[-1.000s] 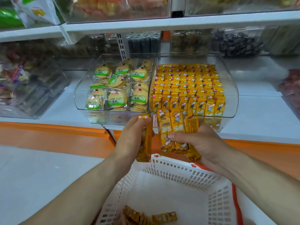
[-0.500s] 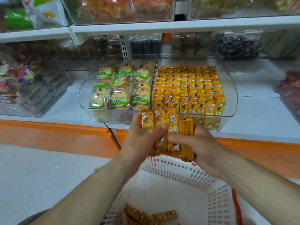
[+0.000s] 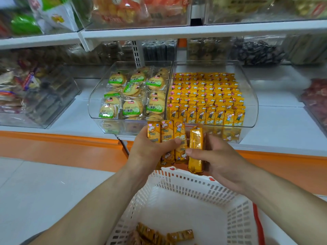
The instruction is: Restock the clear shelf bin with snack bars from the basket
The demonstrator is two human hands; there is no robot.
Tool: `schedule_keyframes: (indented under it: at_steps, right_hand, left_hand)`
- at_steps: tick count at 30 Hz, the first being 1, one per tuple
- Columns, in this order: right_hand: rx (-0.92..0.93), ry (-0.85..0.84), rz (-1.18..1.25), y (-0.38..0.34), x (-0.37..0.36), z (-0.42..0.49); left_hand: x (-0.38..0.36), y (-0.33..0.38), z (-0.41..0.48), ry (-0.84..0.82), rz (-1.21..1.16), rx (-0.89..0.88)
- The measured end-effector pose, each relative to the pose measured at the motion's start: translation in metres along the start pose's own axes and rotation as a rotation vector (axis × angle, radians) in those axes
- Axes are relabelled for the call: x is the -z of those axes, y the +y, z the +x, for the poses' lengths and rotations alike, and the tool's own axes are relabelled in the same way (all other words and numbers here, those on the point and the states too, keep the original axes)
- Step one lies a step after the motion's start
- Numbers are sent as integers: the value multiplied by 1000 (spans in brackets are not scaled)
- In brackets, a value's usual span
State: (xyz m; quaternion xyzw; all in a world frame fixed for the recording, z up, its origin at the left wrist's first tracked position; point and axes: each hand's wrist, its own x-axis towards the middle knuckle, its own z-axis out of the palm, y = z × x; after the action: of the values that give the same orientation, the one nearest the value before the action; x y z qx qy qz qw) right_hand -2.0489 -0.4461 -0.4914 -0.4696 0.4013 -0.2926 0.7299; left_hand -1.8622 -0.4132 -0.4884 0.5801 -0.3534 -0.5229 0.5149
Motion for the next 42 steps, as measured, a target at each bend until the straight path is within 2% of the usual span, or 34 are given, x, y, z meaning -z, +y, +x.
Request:
schedule_keyframes:
  at_steps: [5, 11, 20, 27, 34, 38, 42]
  right_hand:
    - [110, 222, -247, -9, 4, 1]
    - [20, 207, -48, -23, 13, 1]
    - [133, 216, -44, -23, 6, -3]
    - [33, 175, 215, -27, 11, -3]
    - [18, 115, 221, -33, 15, -7]
    - [69, 125, 94, -38, 16, -10]
    - [216, 362, -204, -57, 34, -14]
  left_hand:
    - [2, 4, 0, -11, 16, -29]
    - [3, 8, -1, 6, 46, -8]
    - [2, 8, -4, 8, 69, -27]
    - [0, 8, -5, 3, 67, -19]
    - [-3, 11, -7, -17, 59, -26]
    - [-5, 11, -8, -15, 75, -32]
    - [-11, 12, -8, -31, 73, -41]
